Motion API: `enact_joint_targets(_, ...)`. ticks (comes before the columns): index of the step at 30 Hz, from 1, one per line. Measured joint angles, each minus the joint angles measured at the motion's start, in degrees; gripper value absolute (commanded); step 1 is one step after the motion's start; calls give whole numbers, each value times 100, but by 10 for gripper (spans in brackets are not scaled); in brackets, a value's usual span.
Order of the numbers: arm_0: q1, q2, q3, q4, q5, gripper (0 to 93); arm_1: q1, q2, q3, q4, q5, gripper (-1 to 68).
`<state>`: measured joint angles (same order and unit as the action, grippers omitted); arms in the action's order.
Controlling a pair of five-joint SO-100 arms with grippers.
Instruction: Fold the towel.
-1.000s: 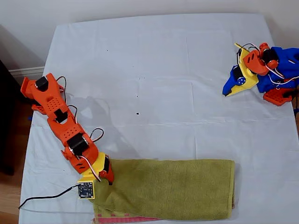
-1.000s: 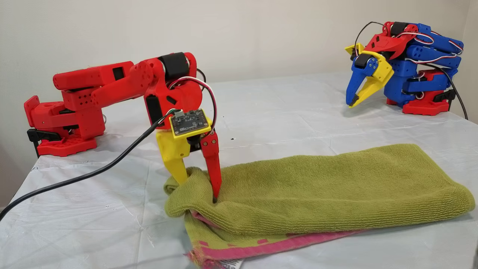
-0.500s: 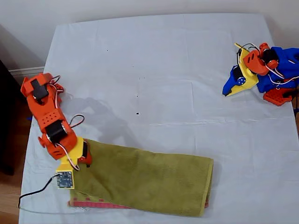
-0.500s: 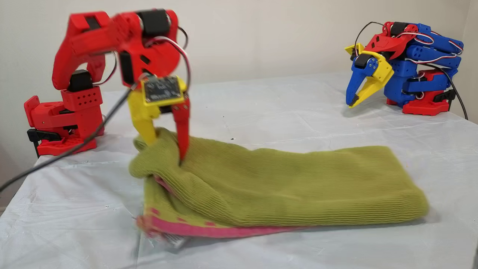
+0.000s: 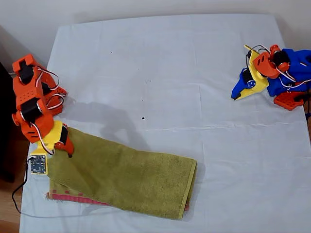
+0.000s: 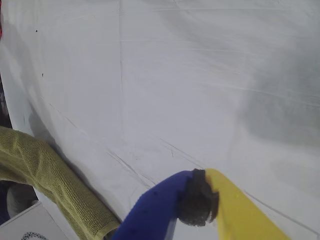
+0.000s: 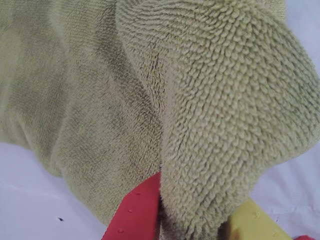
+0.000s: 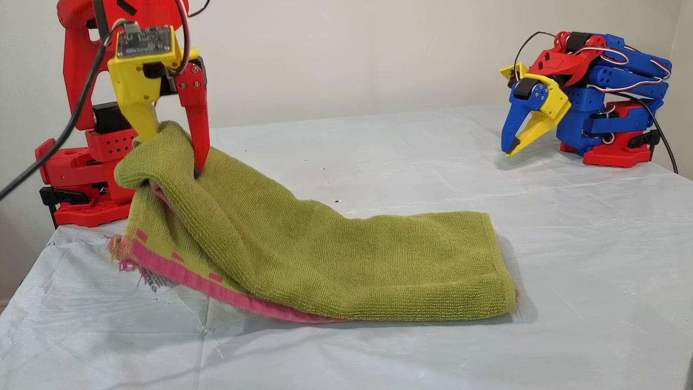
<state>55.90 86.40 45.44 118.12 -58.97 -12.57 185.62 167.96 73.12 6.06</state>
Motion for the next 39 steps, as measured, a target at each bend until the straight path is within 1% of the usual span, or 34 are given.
enact_joint_targets(1,-53,0,0,0,70,1,0,0,0,0,0,1)
enact_joint_targets(5,-457,-26,-352,0,712,1,0,0,0,0,0,1)
enact_joint_targets(11,-1116,-905,-1978,18,2048,1,0,0,0,0,0,1)
enact_joint_targets(19,-1573,-2399,-4377,26,3410,1,0,0,0,0,0,1)
enact_joint_targets(24,-1819,-3735,-6187,-18,4535,1,0,0,0,0,0,1)
enact_joint_targets(25,-1890,-3894,-6451,-132,4746,1,0,0,0,0,0,1)
enact_joint_targets(31,-2136,-4386,-6899,-738,5335,1,0,0,0,0,0,1)
enact_joint_targets(37,-2312,-4948,-6917,-1521,6354,1,0,0,0,0,0,1)
enact_joint_targets(39,-2364,-5238,-6917,-1951,6671,1,0,0,0,0,0,1)
